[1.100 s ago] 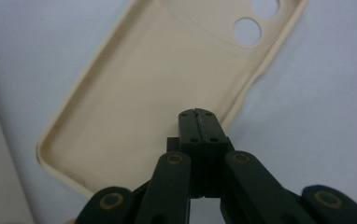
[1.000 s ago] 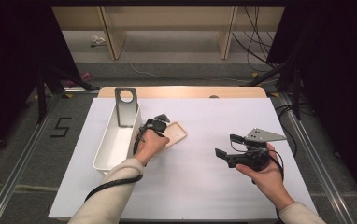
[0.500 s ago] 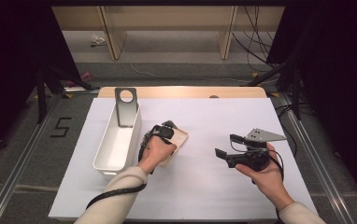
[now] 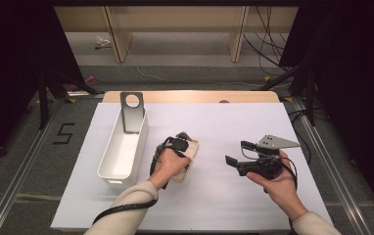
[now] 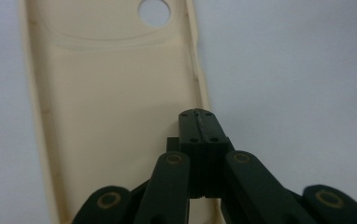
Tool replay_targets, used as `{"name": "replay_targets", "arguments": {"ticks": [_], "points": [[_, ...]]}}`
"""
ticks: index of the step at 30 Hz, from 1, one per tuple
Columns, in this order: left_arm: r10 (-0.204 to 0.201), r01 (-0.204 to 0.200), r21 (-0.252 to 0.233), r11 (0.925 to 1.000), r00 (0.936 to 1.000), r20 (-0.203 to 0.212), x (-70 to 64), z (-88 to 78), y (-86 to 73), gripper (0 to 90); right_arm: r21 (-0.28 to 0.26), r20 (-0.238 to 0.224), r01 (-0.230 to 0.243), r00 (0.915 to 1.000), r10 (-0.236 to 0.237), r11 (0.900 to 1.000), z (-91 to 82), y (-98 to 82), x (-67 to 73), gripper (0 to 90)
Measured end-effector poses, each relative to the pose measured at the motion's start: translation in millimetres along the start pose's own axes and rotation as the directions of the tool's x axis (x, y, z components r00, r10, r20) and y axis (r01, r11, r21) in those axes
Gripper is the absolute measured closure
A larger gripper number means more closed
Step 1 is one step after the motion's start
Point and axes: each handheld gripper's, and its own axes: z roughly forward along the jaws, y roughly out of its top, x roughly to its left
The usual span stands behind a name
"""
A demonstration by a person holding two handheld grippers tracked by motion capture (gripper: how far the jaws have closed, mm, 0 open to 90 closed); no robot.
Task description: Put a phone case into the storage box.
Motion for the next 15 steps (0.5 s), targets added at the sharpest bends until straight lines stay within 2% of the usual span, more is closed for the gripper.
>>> {"name": "replay_targets", "arguments": {"ticks": [9,15], "points": [[0.009,-0.009,-0.003,1.0,0.9994,0.035,-11.9,3.2,-1.0,89.5,-0.001,0.0,-0.001,1.0,0.001,1.0,0.0,0.1,0.0,16.2],[-0.003,0.004,-0.012,0.9999,0.9977,0.068,-19.2,6.6,-0.4,89.5,-0.001,0.0,-0.002,1.0,0.002,1.0,-0.4,0.1,-0.1,16.2]]}}
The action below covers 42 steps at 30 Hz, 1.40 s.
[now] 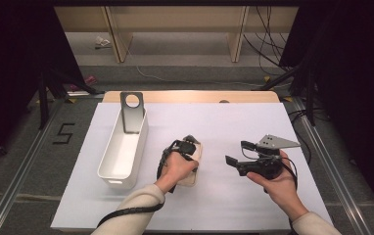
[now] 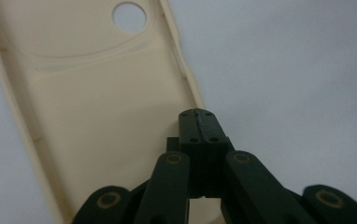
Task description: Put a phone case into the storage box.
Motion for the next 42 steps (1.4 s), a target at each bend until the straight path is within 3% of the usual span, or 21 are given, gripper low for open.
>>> {"name": "replay_targets", "arguments": {"ticks": [18,21,23,26,28,30,31,34,37,39,42], "points": [[0.004,-0.003,-0.044,0.999,0.9996,0.028,-0.9,2.6,-0.6,86.2,0.001,0.0,0.002,1.0,-0.002,1.0,0.3,-0.2,-0.1,16.1],[0.025,-0.022,-0.075,0.997,0.9987,0.044,0.4,0.4,-1.3,82.6,0.001,0.0,0.002,1.0,-0.002,1.0,0.0,-0.3,-0.3,16.2],[0.081,-0.075,-0.121,0.9898,0.9954,0.05,1.1,-3.4,-2.3,77.7,0.001,0.0,0.001,1.0,-0.001,1.0,-0.1,-0.3,-0.5,16.2],[0.177,-0.166,-0.212,0.963,0.9837,0.031,3.7,-13.1,-4.6,70.5,0.001,0.001,0.003,1.0,-0.003,1.0,-0.3,-0.3,-0.5,16.2],[0.205,-0.188,-0.265,0.9456,0.9781,0.036,7.5,-20.9,-6.2,66.0,0.002,0.001,0.002,1.0,-0.002,1.0,0.0,-0.4,-0.5,16.2],[0.252,-0.226,-0.312,0.9227,0.9665,0.046,11.4,-27.6,-8.5,56.6,0.002,0.001,0.003,1.0,-0.003,1.0,0.4,-0.3,-0.2,16.1],[0.282,-0.252,-0.326,0.911,0.9583,0.046,13.2,-30.7,-10.3,51.7,0.003,0.0,0.004,1.0,-0.004,1.0,0.6,-0.3,0.1,16.2],[0.385,-0.355,-0.364,0.8609,0.9227,0.011,16.1,-39.8,-18.0,38.1,0.005,0.001,0.005,1.0,-0.005,1.0,0.9,-0.4,0.2,16.2],[0.448,-0.414,-0.376,0.8289,0.8942,0.002,15.7,-48.3,-27.6,23.5,0.007,0.002,0.004,1.0,-0.004,1.0,1.0,-0.5,-0.2,16.2],[0.472,-0.433,-0.39,0.8126,0.8814,0.005,15.5,-54.0,-34.2,17.4,0.005,0.003,0.004,1.0,-0.004,1.0,1.1,-0.4,-0.1,16.2],[0.49,-0.441,-0.425,0.7905,0.8715,0.008,16.6,-64.2,-41.1,14.5,0.005,0.003,0.006,1.0,-0.006,1.0,0.9,-0.4,0.1,16.2]]}}
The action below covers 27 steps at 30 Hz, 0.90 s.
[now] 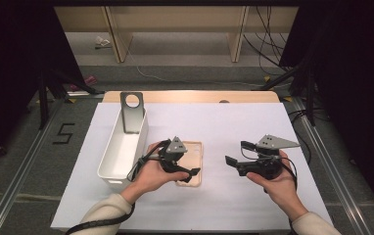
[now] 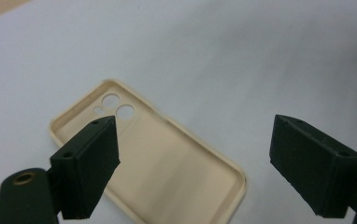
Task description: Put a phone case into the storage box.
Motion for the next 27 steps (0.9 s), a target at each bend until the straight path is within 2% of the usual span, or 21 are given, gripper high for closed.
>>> {"name": "replay_targets", "arguments": {"ticks": [5,15,18,19,20,23,27], "points": [[0.026,-0.026,-0.02,0.9995,0.9996,0.004,-2.6,-13.9,-2.4,4.0,-0.001,0.002,0.004,1.0,-0.004,1.0,-0.9,0.3,-0.1,16.1],[0.055,-0.056,-0.011,0.9984,0.9981,-0.025,-0.4,-28.4,-11.9,4.9,0.0,0.004,0.007,1.0,-0.007,1.0,-2.1,0.7,-0.5,16.1],[0.093,-0.093,0.007,0.9956,0.9947,-0.044,-1.8,-30.4,-12.3,9.6,-0.004,0.007,0.007,0.9999,-0.007,1.0,-2.9,1.1,-0.6,16.1],[0.12,-0.118,0.026,0.9926,0.9915,-0.052,-2.2,-31.5,-11.9,12.4,-0.004,0.007,0.009,0.9999,-0.009,1.0,-3.1,1.2,-0.7,16.1],[0.125,-0.123,0.035,0.9918,0.9902,-0.062,-2.9,-31.6,-11.7,14.7,-0.003,0.01,0.01,0.9999,-0.01,1.0,-3.4,1.3,-0.7,16.1],[0.173,-0.168,0.079,0.9827,0.9824,-0.069,-4.5,-31.1,-11.2,16.0,-0.003,0.012,0.012,0.9999,-0.012,1.0,-4.2,1.5,-1.1,16.1],[0.212,-0.203,0.108,0.9732,0.9742,-0.077,-6.7,-29.9,-10.7,17.4,-0.004,0.017,0.016,0.9997,-0.016,1.0,-5.9,1.5,-1.9,16.1]]}}
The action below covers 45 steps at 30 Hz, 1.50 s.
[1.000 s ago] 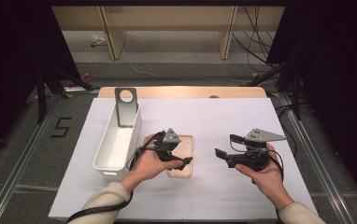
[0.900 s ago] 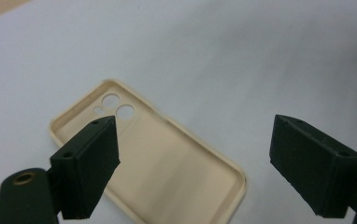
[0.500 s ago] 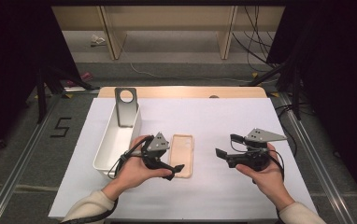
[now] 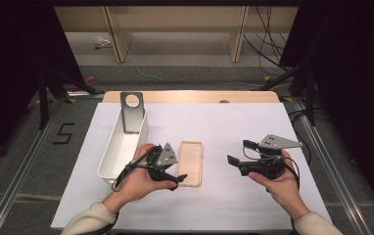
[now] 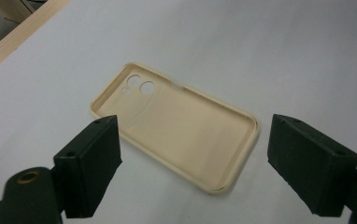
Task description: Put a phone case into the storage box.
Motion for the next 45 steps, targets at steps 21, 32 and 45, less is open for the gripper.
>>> {"name": "replay_targets", "arguments": {"ticks": [21,32,45], "points": [[0.204,-0.212,0.1,0.9722,0.9754,0.085,-9.9,12.1,8.3,18.9,0.003,0.019,0.017,0.9997,-0.017,1.0,-9.3,-3.4,-6.6,16.1],[0.319,-0.34,0.177,0.9236,0.938,0.135,-19.1,27.3,13.8,22.3,0.002,0.016,0.02,0.9997,-0.02,1.0,-9.5,-3.7,-5.3,16.1],[0.43,-0.454,0.247,0.8562,0.8909,0.147,-23.0,44.9,16.6,28.5,0.003,0.016,0.02,0.9997,-0.02,1.0,-9.6,-3.9,-4.9,16.0]]}}
